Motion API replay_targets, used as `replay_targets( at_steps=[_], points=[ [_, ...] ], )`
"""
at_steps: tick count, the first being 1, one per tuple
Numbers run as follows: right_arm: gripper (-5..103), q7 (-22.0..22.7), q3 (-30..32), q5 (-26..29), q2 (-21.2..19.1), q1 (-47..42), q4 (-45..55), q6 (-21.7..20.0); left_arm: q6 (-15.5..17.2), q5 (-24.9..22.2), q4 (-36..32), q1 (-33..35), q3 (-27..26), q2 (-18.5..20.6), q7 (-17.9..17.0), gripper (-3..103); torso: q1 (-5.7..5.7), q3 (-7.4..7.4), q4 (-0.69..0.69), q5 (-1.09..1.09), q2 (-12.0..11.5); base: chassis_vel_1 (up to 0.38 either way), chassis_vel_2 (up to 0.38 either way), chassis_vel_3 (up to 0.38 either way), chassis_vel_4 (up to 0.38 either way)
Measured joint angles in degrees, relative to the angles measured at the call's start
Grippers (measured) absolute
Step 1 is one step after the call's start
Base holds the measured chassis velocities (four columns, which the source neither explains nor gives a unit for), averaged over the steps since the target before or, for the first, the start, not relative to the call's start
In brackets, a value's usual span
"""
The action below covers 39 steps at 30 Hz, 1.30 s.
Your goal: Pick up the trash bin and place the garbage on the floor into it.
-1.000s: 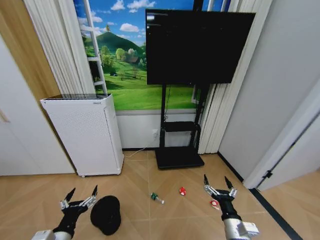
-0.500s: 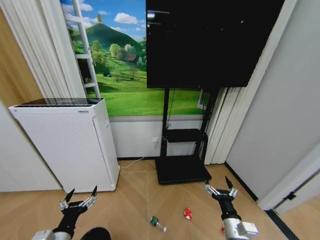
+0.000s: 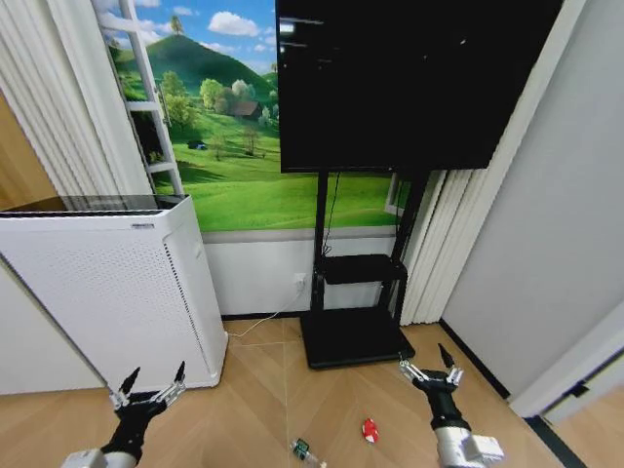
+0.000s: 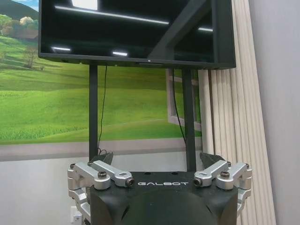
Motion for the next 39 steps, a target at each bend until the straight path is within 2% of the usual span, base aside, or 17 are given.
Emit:
replay_targets(
  at_steps=[8, 21, 33, 39],
  points=[
    [100, -0.2, -0.1, -0.2, 0.1, -0.1, 0.2, 0.2, 0.0, -0.2, -0.1, 0.1, 0.0, -0.1, 0.0, 100, -0.43, -0.51, 0.01, 0.01, -0.9, 0.000, 0.000, 0.000, 0.000],
    [100, -0.3, -0.3, -0.3, 0.0, -0.1, 0.0, 0.2, 0.0, -1.9, -0.3, 0.3, 0.1, -0.5, -0.7, 100, -2.04, -2.68, 0.00, 0.01, -4.7, 0.000, 0.000, 0.000, 0.000],
    [100, -0.3, -0.3, -0.2, 0.0, 0.0, -0.3, 0.2, -0.2, -1.7, -0.2, 0.4, 0.3, -1.0, -0.7, 100, -3.18, -4.21, 0.01, 0.01, -7.4, 0.000, 0.000, 0.000, 0.000],
    [100, -0.4, -0.3, -0.3, 0.2, 0.1, -0.7, 0.2, -0.2, -1.3, 0.3, 0.1, 0.0, -0.7, -0.6, 100, -4.00, -5.48, 0.01, 0.01, -9.4, 0.004, 0.006, 0.009, 0.005]
  ],
)
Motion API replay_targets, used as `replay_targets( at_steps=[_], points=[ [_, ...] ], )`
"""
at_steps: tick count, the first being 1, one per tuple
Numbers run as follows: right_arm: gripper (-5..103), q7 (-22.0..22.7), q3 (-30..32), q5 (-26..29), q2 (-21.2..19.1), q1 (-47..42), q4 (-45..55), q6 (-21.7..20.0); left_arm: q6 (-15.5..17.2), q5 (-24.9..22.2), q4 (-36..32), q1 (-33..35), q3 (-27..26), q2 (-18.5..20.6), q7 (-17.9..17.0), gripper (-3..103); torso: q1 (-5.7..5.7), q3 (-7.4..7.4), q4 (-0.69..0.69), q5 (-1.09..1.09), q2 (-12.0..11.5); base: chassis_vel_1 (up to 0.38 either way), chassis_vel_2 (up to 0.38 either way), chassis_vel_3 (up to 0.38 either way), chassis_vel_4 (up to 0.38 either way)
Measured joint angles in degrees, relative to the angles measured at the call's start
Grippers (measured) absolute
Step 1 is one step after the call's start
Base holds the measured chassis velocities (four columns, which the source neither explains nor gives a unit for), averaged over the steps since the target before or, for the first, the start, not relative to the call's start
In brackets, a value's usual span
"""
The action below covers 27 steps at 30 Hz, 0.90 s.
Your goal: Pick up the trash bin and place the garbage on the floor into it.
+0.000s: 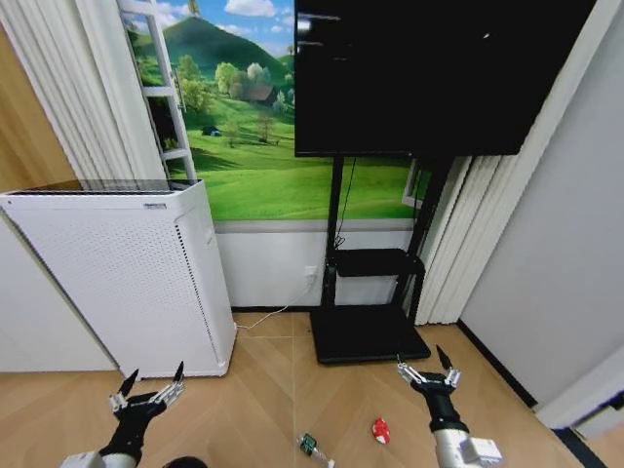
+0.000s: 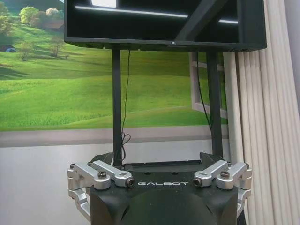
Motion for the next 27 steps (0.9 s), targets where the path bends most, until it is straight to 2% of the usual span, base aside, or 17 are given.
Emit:
replay_targets(
  at_steps=[13, 27],
  points=[
    [100, 0.0, 0.1, -0.2, 0.2, -0.1, -0.1, 0.1, -0.9, 2.8, 0.4, 0.0, -0.1, 0.1, 0.3, 100, -1.08, -1.51, 0.00, 0.00, -2.6, 0.005, 0.006, 0.008, 0.004],
    [100, 0.0, 0.2, -0.3, 0.3, -0.2, 0.0, 0.3, -1.1, 2.5, 0.4, 0.1, -0.1, 0.1, 0.4, 100, -2.40, -3.44, 0.00, 0.00, -5.8, 0.000, 0.000, 0.000, 0.000]
  ],
)
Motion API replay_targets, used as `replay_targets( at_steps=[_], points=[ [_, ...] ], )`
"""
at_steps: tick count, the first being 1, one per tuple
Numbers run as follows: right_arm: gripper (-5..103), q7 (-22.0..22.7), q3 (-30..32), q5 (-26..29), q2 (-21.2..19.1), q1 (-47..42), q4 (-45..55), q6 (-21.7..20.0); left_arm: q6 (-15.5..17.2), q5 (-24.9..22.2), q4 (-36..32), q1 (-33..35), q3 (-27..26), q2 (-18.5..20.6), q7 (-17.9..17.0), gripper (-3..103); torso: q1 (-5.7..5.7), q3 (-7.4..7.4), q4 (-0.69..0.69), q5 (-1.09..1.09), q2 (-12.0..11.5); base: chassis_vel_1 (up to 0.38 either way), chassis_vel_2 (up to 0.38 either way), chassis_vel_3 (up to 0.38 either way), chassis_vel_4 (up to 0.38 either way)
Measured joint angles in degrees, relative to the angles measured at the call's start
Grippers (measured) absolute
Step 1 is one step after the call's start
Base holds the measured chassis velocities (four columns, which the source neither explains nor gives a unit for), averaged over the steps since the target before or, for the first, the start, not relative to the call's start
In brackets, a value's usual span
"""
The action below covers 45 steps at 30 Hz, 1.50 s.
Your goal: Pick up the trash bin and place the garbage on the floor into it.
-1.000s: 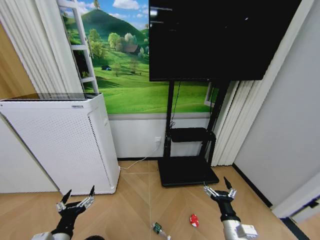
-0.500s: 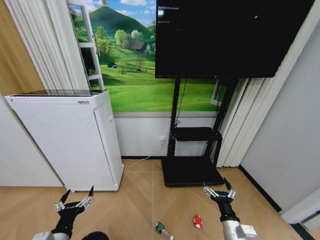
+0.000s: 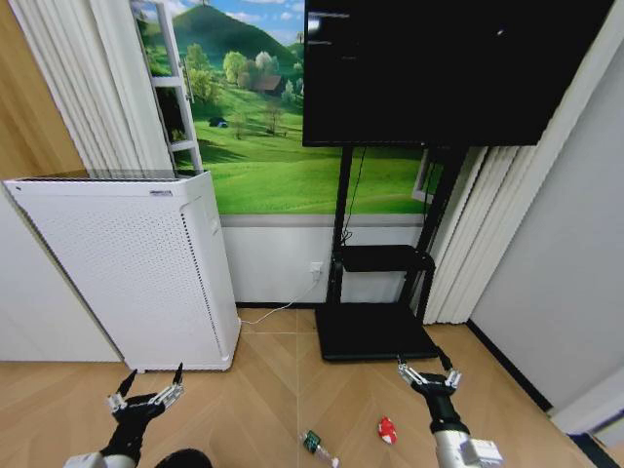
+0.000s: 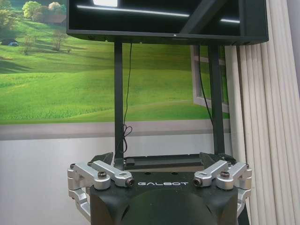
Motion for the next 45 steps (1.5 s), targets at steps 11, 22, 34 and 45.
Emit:
replay_targets(
  at_steps=[11, 22, 34, 45],
  points=[
    [100, 0.0, 0.0, 0.0, 0.0, 0.0, 0.0, 0.0, 0.0, 0.0, 0.1, 0.0, 0.1, 0.0, 0.1, 100, -0.91, -1.45, 0.00, 0.00, -2.4, 0.000, 0.000, 0.000, 0.000],
    [100, 0.2, 0.1, 0.0, 0.0, 0.1, 0.0, 0.5, 0.0, 0.0, 0.0, 0.0, 0.1, 0.0, 0.1, 100, -2.07, -3.33, 0.00, 0.00, -5.4, 0.000, 0.000, 0.000, 0.000],
    [100, 0.2, 0.1, -1.2, 0.2, -0.3, 0.2, 0.5, -0.2, 0.4, -0.2, 0.4, 0.3, 0.0, 0.1, 100, -3.00, -4.96, 0.00, 0.00, -8.0, 0.000, 0.000, 0.000, 0.000],
    [100, 0.3, 0.0, -1.5, 0.2, -0.5, 0.3, 0.5, -0.4, 0.8, -0.2, 0.5, 0.7, 0.0, 0.2, 100, -4.09, -6.88, 0.00, 0.00, -11.0, 0.000, 0.000, 0.000, 0.000]
  ],
)
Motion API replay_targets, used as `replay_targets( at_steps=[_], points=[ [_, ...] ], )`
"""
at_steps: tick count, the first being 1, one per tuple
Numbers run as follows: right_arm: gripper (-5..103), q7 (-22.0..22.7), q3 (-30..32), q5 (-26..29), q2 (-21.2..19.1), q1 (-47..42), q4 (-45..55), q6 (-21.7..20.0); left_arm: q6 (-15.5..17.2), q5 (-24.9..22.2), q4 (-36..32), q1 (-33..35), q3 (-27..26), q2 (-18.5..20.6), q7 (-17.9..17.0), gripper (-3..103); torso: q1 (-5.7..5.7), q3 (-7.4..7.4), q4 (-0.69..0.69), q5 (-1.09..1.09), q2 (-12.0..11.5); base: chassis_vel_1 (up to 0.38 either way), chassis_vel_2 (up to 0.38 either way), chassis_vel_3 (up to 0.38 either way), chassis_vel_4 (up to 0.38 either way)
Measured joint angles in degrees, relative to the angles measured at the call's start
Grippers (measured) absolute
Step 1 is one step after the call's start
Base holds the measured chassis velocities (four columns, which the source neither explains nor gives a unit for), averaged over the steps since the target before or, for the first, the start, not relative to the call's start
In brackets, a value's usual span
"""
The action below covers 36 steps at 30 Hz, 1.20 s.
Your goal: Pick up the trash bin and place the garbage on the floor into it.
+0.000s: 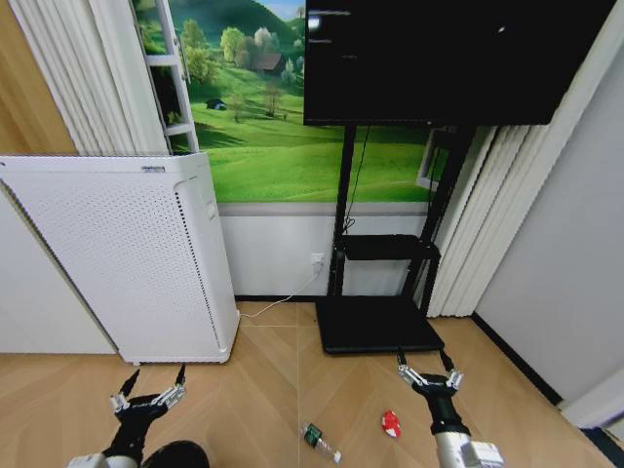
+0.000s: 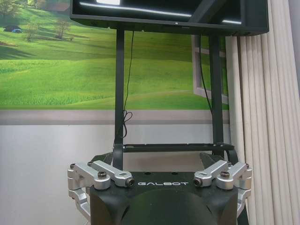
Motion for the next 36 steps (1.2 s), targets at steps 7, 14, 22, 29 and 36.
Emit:
replay_targets(
  at_steps=[7, 14, 22, 29, 36],
  points=[
    [100, 0.0, -0.2, -0.1, 0.0, 0.0, 0.0, -0.1, 0.0, 0.0, 0.0, 0.1, 0.0, 0.0, 0.0, 100, -0.45, -0.88, 0.00, 0.00, -1.3, 0.000, 0.000, 0.000, 0.000],
    [100, 0.0, -0.2, -0.4, 0.1, -0.3, -0.1, -0.1, -0.1, 0.3, 0.1, 0.1, 0.2, -0.2, 0.0, 100, -1.04, -2.19, 0.00, 0.00, -3.2, 0.000, 0.000, 0.000, 0.000],
    [100, 0.0, -0.3, -0.5, 0.1, -0.3, -0.2, -0.1, -0.1, 0.3, 0.1, 0.1, 0.2, -0.1, 0.0, 100, -1.53, -3.19, 0.00, 0.00, -4.7, 0.000, 0.000, 0.000, 0.000],
    [100, 0.0, -0.3, -0.7, 0.2, -0.2, -0.3, -0.1, -0.1, 0.3, 0.1, 0.0, 0.2, -0.2, 0.0, 100, -2.04, -4.48, 0.00, 0.00, -6.5, 0.000, 0.000, 0.000, 0.000],
    [100, 0.0, -0.2, -1.1, 1.0, 0.0, -0.7, 0.1, -0.1, -0.3, 0.1, 0.0, -0.3, 0.0, 0.0, 100, -2.56, -5.67, 0.00, 0.00, -8.2, 0.000, 0.000, 0.000, 0.000]
  ],
)
